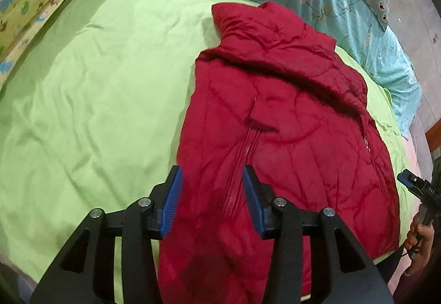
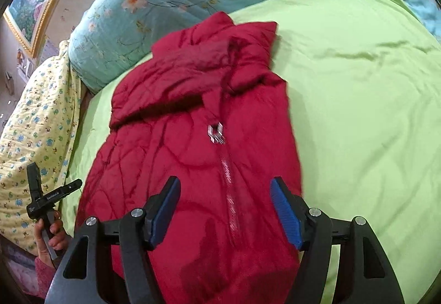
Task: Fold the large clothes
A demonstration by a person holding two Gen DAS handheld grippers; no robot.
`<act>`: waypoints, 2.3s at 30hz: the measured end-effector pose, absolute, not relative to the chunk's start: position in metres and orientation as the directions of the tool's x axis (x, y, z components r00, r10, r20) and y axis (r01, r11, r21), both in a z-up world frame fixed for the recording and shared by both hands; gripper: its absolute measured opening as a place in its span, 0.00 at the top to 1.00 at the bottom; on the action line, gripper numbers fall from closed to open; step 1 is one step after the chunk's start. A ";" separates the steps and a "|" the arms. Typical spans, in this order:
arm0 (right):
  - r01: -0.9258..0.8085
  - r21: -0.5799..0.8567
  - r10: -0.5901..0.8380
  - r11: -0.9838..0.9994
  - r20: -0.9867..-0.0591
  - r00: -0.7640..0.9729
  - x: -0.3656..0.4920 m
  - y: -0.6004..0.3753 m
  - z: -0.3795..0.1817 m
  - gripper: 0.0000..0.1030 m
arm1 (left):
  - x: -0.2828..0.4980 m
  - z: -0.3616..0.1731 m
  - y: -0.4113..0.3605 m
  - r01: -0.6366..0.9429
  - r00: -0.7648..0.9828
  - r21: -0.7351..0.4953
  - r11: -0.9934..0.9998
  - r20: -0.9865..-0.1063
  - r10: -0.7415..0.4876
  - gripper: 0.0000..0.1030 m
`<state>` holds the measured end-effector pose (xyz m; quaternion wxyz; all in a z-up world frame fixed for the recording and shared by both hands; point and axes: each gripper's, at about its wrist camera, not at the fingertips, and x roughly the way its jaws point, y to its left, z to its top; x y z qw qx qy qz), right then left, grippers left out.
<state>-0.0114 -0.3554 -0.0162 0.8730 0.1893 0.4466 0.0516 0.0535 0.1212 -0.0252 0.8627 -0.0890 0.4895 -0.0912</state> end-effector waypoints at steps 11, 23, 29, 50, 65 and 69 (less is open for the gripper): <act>0.154 0.381 0.236 0.912 -0.793 0.562 -0.051 -0.374 -0.031 0.33 | 0.028 -0.037 0.134 0.075 0.451 -0.309 0.948 -0.837 -0.308 0.49; 0.111 0.410 0.319 0.905 -0.828 0.460 -0.072 -0.355 -0.061 0.32 | 0.017 -0.050 0.132 0.100 0.403 -0.311 0.945 -0.856 -0.324 0.45; 0.083 0.421 0.348 0.903 -0.832 0.432 -0.084 -0.349 -0.061 0.32 | 0.008 -0.053 0.130 0.118 0.384 -0.301 0.946 -0.865 -0.323 0.44; 0.006 0.400 0.368 0.917 -0.849 0.379 -0.098 -0.331 -0.067 0.37 | -0.021 -0.065 0.117 0.235 0.318 -0.317 0.919 -0.868 -0.381 0.54; -0.040 0.473 0.439 0.880 -0.778 0.449 -0.102 -0.333 -0.046 0.74 | -0.032 -0.015 0.101 0.318 0.472 -0.286 0.904 -0.780 -0.412 0.88; -0.101 0.507 0.486 0.856 -0.722 0.493 -0.106 -0.337 -0.025 0.75 | -0.036 0.002 0.097 0.342 0.504 -0.280 0.897 -0.751 -0.427 0.88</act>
